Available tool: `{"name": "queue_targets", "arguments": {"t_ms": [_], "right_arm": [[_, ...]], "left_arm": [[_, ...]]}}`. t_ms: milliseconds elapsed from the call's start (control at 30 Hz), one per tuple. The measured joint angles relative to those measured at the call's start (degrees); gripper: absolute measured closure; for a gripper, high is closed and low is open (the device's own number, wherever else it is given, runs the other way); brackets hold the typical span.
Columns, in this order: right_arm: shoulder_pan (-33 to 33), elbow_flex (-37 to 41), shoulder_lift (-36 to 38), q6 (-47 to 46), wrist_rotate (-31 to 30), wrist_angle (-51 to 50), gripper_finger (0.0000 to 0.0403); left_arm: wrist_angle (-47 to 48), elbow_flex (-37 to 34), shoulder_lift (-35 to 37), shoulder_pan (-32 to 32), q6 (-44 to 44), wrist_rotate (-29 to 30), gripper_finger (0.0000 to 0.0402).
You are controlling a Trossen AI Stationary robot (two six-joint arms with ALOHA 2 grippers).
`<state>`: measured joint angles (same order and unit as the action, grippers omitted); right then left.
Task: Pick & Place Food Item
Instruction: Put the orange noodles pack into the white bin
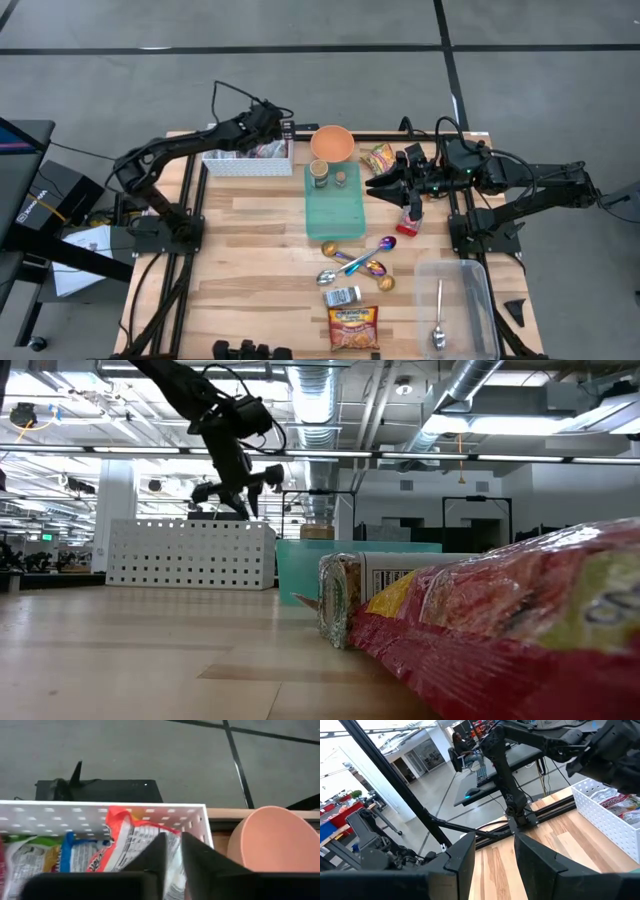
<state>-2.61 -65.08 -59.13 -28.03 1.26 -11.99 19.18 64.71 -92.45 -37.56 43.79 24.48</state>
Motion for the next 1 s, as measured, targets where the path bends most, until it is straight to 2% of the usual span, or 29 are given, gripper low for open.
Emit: {"name": "queue_targets", "arguments": {"t_ms": [67,233,400,633,833,1000], "right_arm": [[0.0,-0.01,0.0,-0.02,0.0,0.0,0.0269],[0.0,0.0,0.0,-0.32,0.0,0.0,0.0269],[0.0,-0.01,-0.02,-1.11,0.0,0.0,0.0269],[-0.78,-0.02,-0.02,-1.57,0.0,-0.32,0.0269],[-1.22,-0.02,-0.02,-1.57,-0.02,-1.09,0.0269],[-1.22,-0.02,-0.02,-1.57,-0.02,-1.09,0.0269]], "left_arm": [[-0.18,0.0,-0.89,0.0,0.13,0.12,0.0388],[-0.35,0.01,-3.55,0.33,1.6,1.09,0.0399],[0.86,0.01,-5.94,0.39,3.51,2.94,0.0401],[7.33,0.01,-6.55,0.23,5.14,7.45,0.0401],[7.11,0.0,-6.47,-0.45,4.86,6.35,0.0401],[3.13,0.04,-3.25,0.42,2.75,5.25,0.0401]]}}
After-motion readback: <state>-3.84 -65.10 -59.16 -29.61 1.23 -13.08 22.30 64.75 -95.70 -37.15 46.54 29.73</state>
